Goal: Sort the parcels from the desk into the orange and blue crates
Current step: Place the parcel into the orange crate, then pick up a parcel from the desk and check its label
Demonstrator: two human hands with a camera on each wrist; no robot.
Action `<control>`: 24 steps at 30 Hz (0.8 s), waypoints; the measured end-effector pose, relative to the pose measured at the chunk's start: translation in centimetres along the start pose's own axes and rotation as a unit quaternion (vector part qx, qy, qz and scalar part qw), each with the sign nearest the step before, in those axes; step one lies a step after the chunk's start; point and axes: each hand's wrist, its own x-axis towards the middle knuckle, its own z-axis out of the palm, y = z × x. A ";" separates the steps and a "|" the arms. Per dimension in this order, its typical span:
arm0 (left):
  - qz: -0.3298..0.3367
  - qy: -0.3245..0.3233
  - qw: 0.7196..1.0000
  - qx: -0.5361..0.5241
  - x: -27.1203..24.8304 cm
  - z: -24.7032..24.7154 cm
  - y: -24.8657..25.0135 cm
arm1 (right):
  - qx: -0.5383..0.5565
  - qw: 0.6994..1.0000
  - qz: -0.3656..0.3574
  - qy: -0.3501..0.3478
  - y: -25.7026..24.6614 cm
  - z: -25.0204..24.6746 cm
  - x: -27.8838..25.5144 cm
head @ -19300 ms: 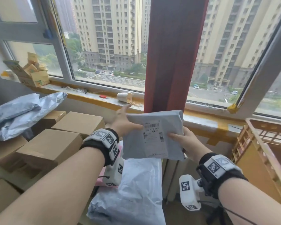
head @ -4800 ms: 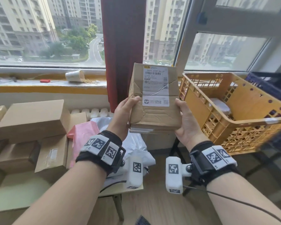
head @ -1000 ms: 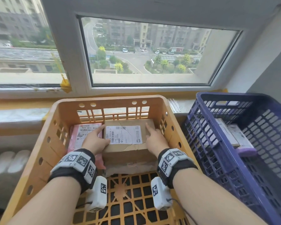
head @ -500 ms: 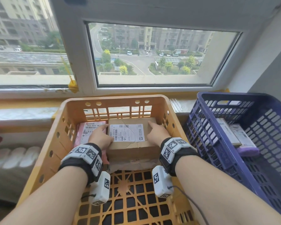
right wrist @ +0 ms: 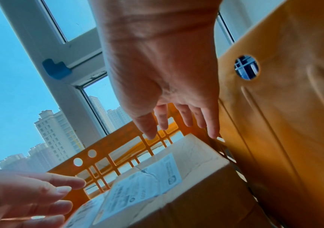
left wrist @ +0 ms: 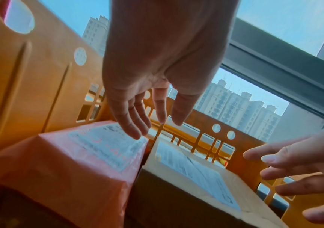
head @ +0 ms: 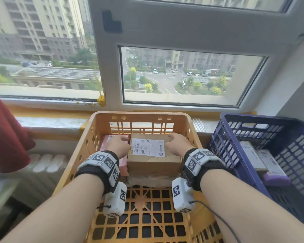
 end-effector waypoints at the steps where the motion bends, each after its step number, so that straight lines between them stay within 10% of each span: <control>1: -0.001 0.005 1.000 -0.001 -0.4 -0.4 0.2 | 0.002 1.000 -0.007 0.001 -0.3 -0.2 -0.3; 24: -0.034 0.135 0.984 -0.114 -9.3 -12.1 -2.9 | 0.118 0.982 -0.131 -0.075 -14.2 2.1 -9.5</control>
